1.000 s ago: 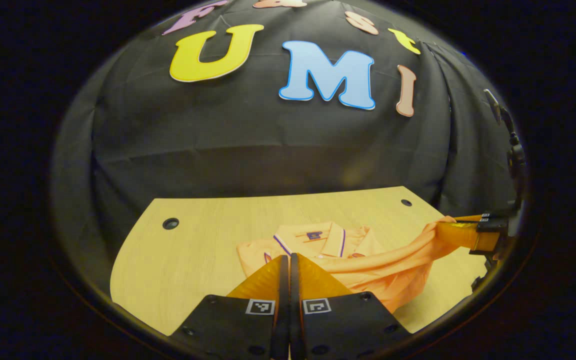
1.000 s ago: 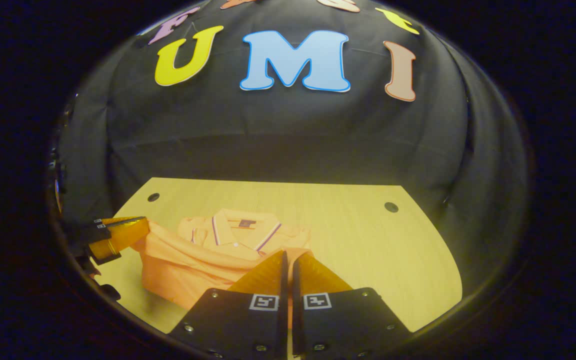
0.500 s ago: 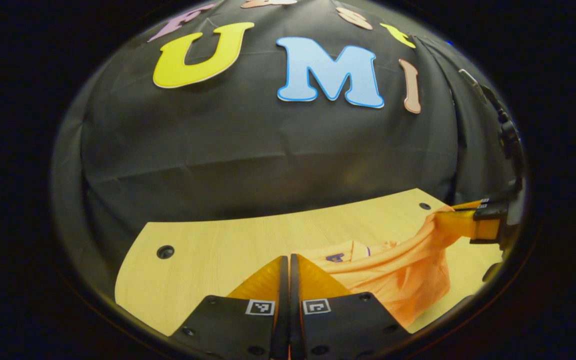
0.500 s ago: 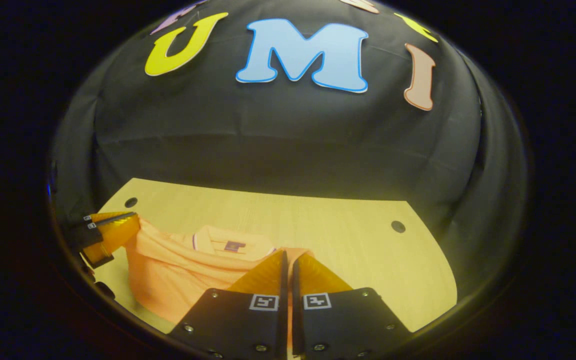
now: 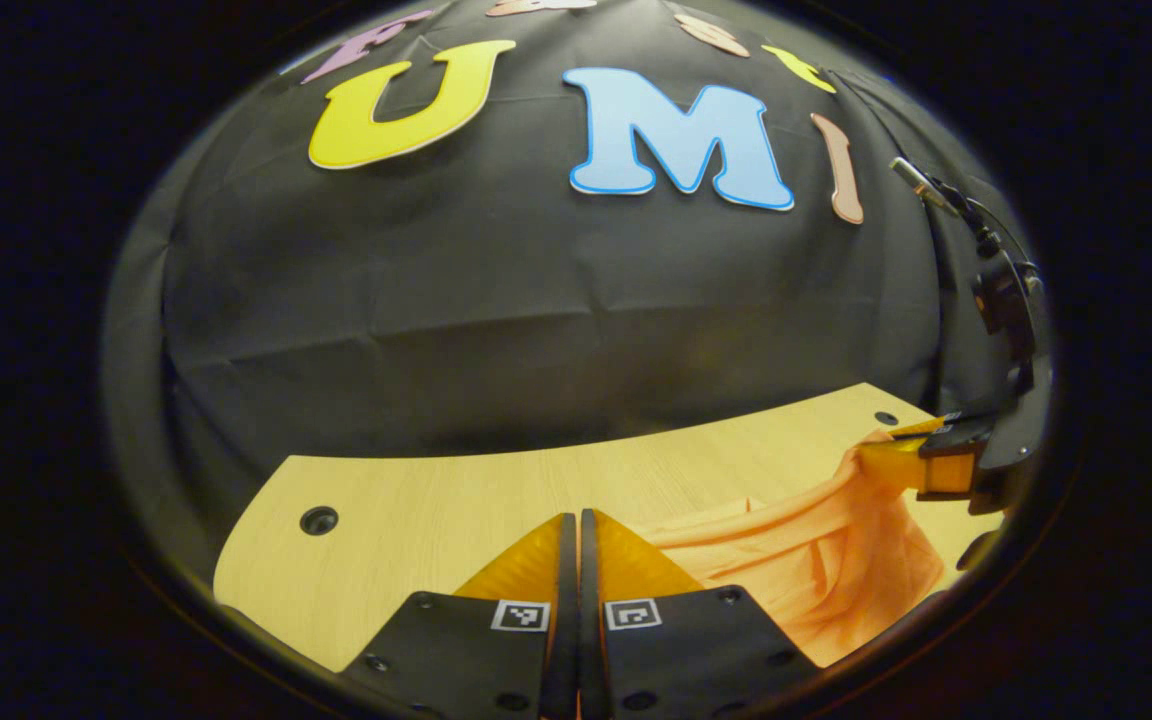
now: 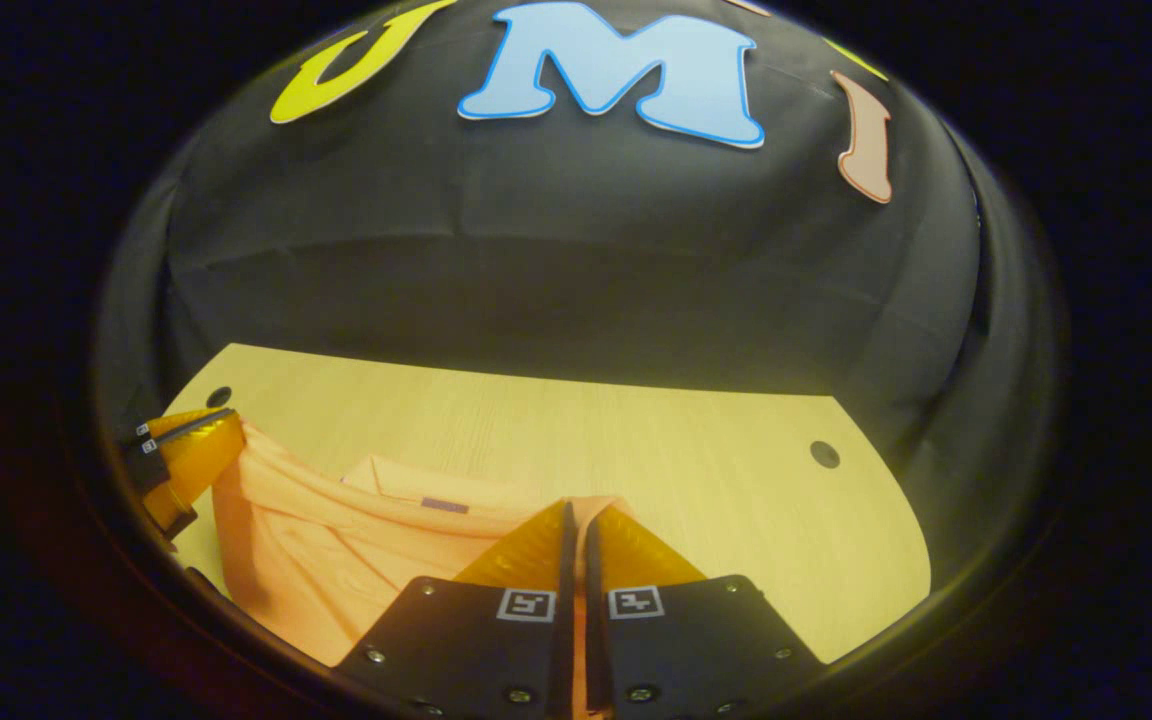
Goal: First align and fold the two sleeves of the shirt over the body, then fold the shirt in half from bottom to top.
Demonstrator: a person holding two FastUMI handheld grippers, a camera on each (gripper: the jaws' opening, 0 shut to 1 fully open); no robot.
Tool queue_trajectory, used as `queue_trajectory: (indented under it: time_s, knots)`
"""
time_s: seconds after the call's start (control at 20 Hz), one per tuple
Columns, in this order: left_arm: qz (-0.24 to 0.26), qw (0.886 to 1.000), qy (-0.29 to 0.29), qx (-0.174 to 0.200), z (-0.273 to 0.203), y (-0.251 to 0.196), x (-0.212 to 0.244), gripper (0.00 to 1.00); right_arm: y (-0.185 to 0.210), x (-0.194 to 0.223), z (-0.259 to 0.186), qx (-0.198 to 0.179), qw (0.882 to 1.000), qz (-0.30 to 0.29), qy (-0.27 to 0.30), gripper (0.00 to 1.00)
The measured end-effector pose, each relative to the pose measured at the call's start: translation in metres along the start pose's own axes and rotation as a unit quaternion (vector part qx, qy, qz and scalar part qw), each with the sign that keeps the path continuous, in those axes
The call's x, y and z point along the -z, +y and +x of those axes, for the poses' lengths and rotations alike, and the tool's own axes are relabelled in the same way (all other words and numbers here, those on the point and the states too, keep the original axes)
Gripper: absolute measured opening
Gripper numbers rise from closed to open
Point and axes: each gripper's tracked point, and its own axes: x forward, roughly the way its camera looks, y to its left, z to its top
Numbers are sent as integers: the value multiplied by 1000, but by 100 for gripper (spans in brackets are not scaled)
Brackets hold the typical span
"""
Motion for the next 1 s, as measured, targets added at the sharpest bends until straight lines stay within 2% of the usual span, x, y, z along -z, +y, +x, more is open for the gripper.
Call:
queue_trajectory:
  time_s: [0.3,0.5,0.7,0.75,0.8,1.0]
  knots:
    - [4,1000,22,-2,17,2,22,6,4,17,20,1,1000,-5,25,6]
    - [4,1000,27,-6,12,4,23,8,11,18,17,-7,1000,-13,27,7]
    - [0,1000,31,1,2,-2,15,11,12,9,5,-10,1000,-21,13,33]
    - [-3,1000,31,3,-2,-4,12,14,13,6,1,-13,1000,-22,9,37]
    - [-5,999,33,1,-6,-4,12,21,14,3,-4,-17,1000,-25,5,47]
    - [-17,999,30,-4,-24,-9,2,57,10,-11,-26,-24,998,-48,-21,78]
